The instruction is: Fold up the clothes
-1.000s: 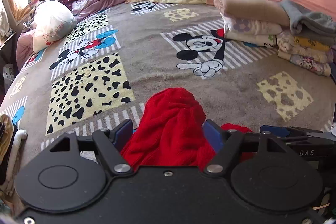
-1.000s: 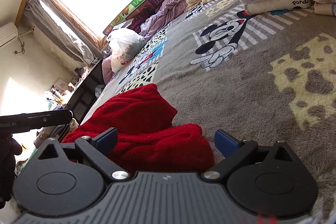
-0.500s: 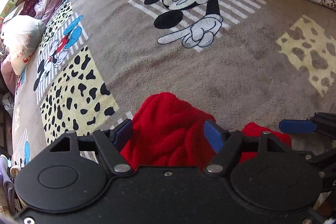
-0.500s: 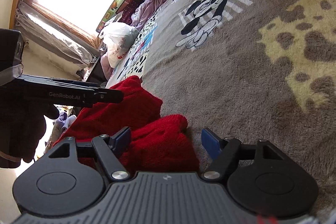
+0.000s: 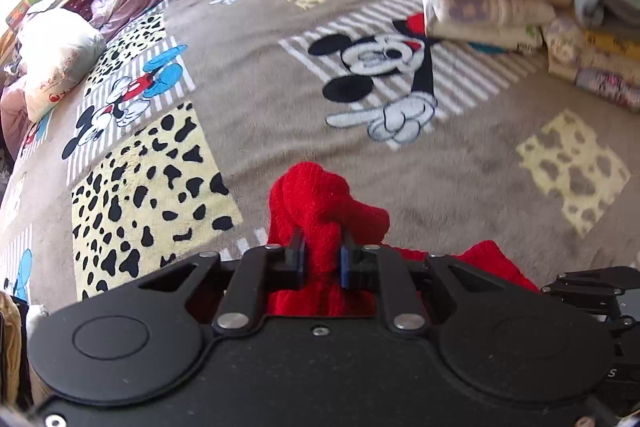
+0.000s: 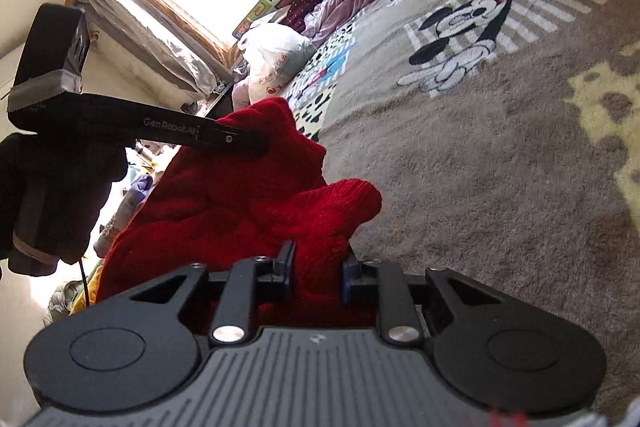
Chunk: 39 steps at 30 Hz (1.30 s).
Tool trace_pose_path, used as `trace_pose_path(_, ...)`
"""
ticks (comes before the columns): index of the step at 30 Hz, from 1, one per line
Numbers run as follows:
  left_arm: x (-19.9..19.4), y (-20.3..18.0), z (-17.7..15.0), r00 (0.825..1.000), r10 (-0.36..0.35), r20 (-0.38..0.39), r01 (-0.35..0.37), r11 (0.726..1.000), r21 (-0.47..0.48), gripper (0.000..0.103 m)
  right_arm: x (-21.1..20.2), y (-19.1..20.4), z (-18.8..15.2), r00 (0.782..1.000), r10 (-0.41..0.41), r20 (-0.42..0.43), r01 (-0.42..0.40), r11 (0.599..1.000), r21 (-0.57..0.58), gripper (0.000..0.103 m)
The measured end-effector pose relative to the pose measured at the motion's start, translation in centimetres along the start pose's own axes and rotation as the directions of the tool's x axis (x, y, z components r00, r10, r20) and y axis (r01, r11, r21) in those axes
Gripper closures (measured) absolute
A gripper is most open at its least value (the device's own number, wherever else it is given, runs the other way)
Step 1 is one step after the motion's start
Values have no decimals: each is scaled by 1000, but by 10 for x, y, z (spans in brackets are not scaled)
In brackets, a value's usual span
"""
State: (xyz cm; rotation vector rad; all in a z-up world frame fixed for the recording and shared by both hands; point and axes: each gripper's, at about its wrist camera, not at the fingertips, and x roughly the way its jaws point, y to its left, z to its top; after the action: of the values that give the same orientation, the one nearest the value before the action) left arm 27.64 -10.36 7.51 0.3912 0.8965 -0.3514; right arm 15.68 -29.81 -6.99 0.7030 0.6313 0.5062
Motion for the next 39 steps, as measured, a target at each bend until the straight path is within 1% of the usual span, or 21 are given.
trace_pose_path(3, -31, 30, 11, 996, -7, 85, 17, 993, -114, 89, -6, 23, 25, 999, -13, 37, 15, 997, -72, 83)
trace_pose_path(6, -63, 59, 20, 978, 10, 210, 38, 974, -225, 90, -7, 57, 63, 998, -37, 59, 48, 981, -190, 84)
trace_pose_path(8, -87, 76, 22, 947, 29, 321, 68, 956, -285, 90, -10, 87, 97, 994, -58, 96, 83, 958, -275, 85)
trace_pose_path(12, -136, 100, 6, 854, 43, 518, 175, 915, -365, 90, -25, 152, 150, 974, -74, 214, 163, 887, -432, 88)
trace_pose_path(14, -151, 104, -17, 824, 39, 565, 215, 901, -376, 90, -40, 175, 161, 959, -63, 277, 194, 857, -477, 88)
trace_pose_path(15, -155, 103, -28, 817, 36, 575, 226, 898, -378, 90, -46, 181, 161, 952, -59, 299, 208, 843, -495, 88)
trace_pose_path(16, -150, 98, -47, 825, 29, 565, 231, 895, -383, 90, -53, 187, 158, 947, -55, 316, 222, 824, -522, 88)
trace_pose_path(18, -135, 88, -93, 850, 9, 527, 237, 887, -397, 90, -56, 189, 141, 948, -56, 313, 235, 785, -573, 88)
trace_pose_path(20, -120, 78, -138, 873, -10, 488, 241, 878, -412, 90, -54, 185, 116, 956, -73, 285, 244, 738, -629, 88)
trace_pose_path(22, -92, 66, -187, 927, -46, 373, 223, 865, -449, 89, -47, 172, 83, 969, -103, 223, 230, 702, -674, 88)
trace_pose_path(23, -78, 59, -209, 951, -73, 299, 210, 864, -458, 88, -42, 162, 58, 978, -131, 165, 209, 688, -694, 88)
trace_pose_path(24, -66, 53, -228, 967, -92, 236, 196, 863, -466, 87, -36, 151, 36, 981, -163, 107, 190, 678, -710, 88)
trace_pose_path(25, -59, 50, -246, 975, -103, 198, 187, 857, -480, 87, -30, 139, 12, 980, -198, 28, 157, 674, -721, 88)
trace_pose_path(27, -59, 53, -274, 973, -131, 191, 215, 821, -529, 78, -23, 121, -32, 961, -261, -94, 109, 666, -738, 88)
trace_pose_path(29, -67, 62, -285, 969, -121, 214, 225, 785, -576, 51, -29, 114, -64, 942, -298, -153, 87, 660, -746, 87)
trace_pose_path(30, -71, 66, -288, 968, -106, 228, 225, 770, -596, 48, -35, 113, -77, 936, -309, -170, 81, 658, -749, 82)
trace_pose_path(31, -75, 71, -289, 965, -93, 243, 227, 758, -611, 47, -41, 112, -87, 932, -313, -184, 75, 663, -745, 81)
trace_pose_path(33, -81, 78, -286, 960, -65, 271, 228, 745, -627, 47, -57, 111, -84, 945, -267, -192, 65, 724, -687, 69)
trace_pose_path(35, -82, 79, -277, 957, -42, 288, 219, 757, -616, 47, -70, 108, -76, 959, -212, -186, 59, 795, -604, 63)
trace_pose_path(38, -66, 78, -257, 963, -25, 269, 187, 780, -597, 45, -72, 82, -52, 983, -108, -147, 44, 923, -382, 53)
trace_pose_path(39, -60, 78, -250, 965, -19, 261, 176, 788, -590, 44, -70, 76, -46, 984, -127, -124, 77, 936, -343, 48)
